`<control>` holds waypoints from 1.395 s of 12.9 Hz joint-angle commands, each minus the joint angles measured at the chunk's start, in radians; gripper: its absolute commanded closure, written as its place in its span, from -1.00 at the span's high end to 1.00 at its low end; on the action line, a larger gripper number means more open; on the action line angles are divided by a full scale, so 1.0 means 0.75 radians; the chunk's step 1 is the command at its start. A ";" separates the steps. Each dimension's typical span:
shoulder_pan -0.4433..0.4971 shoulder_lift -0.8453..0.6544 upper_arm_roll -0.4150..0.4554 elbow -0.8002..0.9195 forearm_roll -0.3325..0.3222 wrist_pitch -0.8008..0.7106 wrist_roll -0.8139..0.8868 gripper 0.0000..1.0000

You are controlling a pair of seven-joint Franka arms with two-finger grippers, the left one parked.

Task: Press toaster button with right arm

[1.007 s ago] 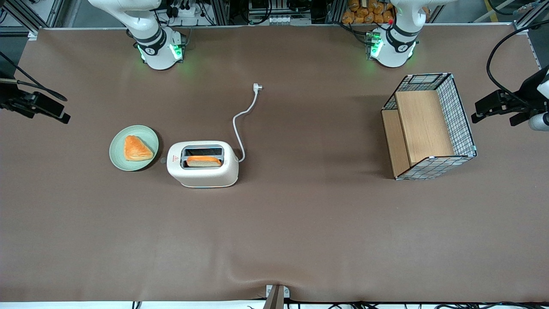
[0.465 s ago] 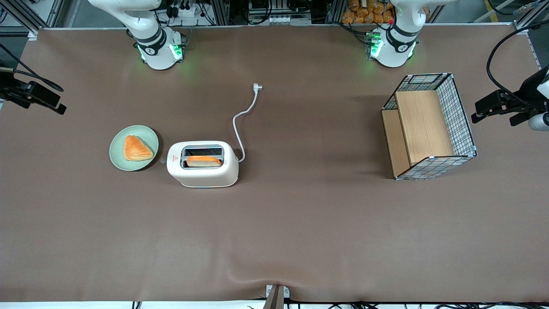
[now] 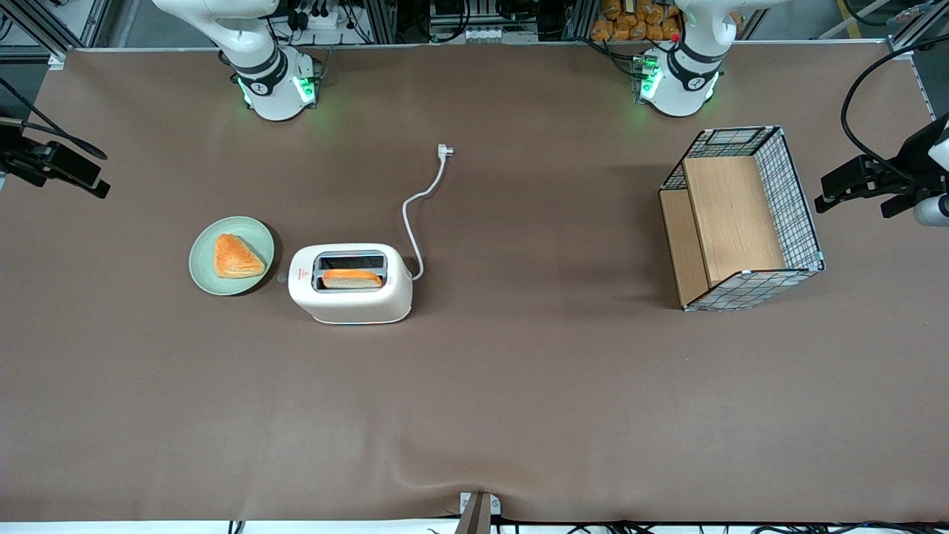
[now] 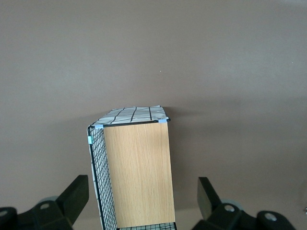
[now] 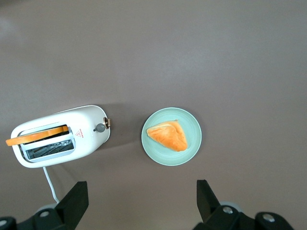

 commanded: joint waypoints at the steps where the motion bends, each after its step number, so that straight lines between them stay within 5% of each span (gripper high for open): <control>1: -0.009 -0.028 0.008 -0.027 -0.026 0.010 0.002 1.00; 18: -0.009 -0.009 0.008 -0.011 -0.026 0.004 -0.105 1.00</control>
